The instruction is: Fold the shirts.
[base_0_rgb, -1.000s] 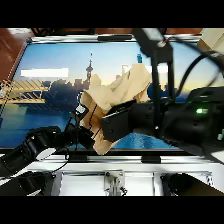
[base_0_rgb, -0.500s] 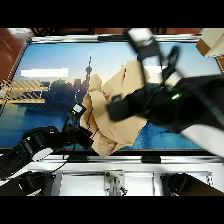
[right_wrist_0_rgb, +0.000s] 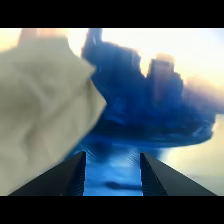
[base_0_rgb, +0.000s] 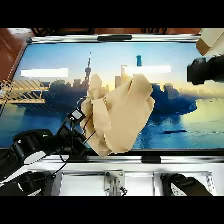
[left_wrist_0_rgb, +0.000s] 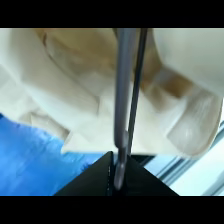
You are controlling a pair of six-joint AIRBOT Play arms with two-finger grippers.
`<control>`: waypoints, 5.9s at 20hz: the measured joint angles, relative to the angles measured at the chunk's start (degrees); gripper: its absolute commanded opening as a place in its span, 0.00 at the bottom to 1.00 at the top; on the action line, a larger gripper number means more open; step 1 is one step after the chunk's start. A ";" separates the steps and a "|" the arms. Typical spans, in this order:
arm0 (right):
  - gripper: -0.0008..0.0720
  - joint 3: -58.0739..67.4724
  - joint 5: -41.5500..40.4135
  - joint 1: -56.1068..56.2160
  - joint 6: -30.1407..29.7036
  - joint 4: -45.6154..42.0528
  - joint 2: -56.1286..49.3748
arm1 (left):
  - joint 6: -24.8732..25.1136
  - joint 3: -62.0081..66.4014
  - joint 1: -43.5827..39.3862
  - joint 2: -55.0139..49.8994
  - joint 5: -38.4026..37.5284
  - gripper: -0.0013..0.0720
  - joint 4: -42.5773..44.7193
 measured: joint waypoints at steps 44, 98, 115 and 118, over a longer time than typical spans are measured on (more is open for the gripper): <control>0.09 -6.99 13.73 8.44 -58.84 24.17 -18.75 | 15.30 1.44 0.02 6.16 -4.87 0.96 10.62; 0.08 -6.99 4.42 8.33 -33.31 19.67 -11.74 | -11.02 7.06 11.43 -16.24 4.68 0.08 10.40; 0.08 -6.99 10.54 8.33 -27.15 32.33 -8.28 | -7.80 22.56 34.53 -18.18 0.87 0.08 11.34; 0.08 -6.97 11.63 8.33 -26.97 32.46 -8.31 | -7.58 22.80 34.88 -18.97 1.22 0.08 10.60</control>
